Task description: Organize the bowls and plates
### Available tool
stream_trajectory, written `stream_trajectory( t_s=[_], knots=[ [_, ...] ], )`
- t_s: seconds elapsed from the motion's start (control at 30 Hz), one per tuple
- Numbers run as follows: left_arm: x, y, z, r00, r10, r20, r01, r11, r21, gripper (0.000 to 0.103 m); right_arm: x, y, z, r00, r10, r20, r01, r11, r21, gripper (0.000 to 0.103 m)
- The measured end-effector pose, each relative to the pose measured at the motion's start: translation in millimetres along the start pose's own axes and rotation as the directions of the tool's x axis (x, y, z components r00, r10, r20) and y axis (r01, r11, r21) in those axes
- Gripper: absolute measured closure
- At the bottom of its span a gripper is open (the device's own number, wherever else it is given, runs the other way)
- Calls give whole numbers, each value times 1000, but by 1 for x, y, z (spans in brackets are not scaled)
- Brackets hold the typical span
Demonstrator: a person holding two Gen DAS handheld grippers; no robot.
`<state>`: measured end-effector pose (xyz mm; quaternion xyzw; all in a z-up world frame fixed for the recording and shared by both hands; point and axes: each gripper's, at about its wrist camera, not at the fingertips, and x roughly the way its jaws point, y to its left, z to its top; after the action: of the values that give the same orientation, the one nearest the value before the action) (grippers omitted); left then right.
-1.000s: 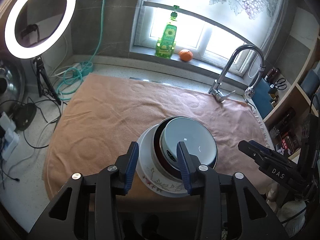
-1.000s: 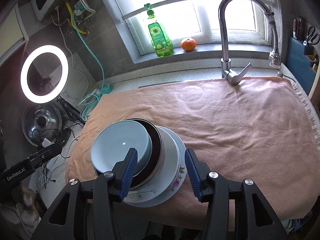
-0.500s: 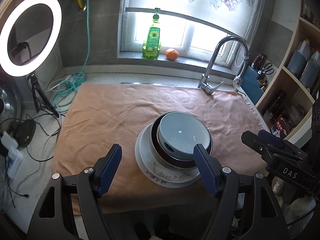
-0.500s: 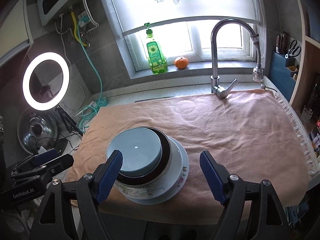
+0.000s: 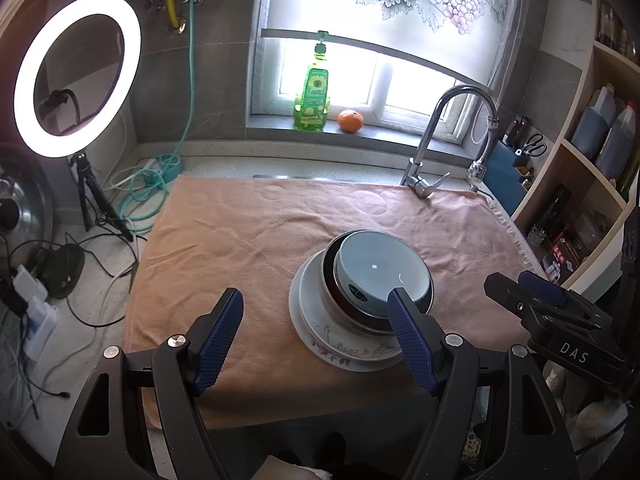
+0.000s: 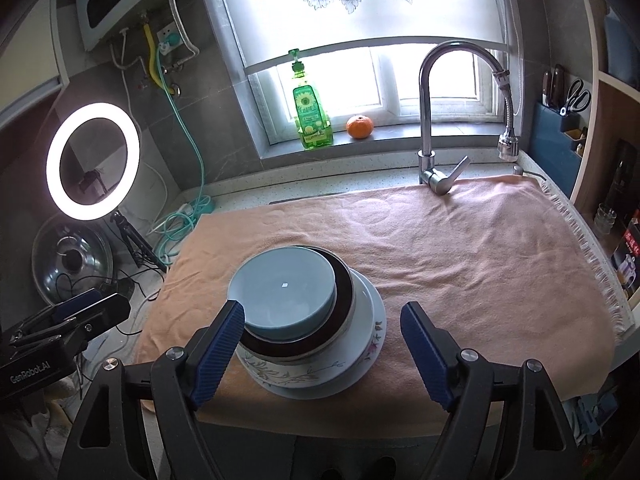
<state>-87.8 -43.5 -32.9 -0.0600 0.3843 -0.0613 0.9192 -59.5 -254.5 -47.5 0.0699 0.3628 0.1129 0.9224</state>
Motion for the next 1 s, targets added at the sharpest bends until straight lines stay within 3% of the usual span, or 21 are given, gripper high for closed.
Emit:
stream_trajectory(
  t_s=[0.63,1.0],
  knots=[
    [-1,-8,3,1000,8,6,-8,1000,13,28,0,-1,4,1000,-2,-5,2,1000,12,25],
    [-6,-3,10,995,47,92,-47,999,-8,28,1,-4,7,1000,-27,-9,27,1000,0,25]
  ],
)
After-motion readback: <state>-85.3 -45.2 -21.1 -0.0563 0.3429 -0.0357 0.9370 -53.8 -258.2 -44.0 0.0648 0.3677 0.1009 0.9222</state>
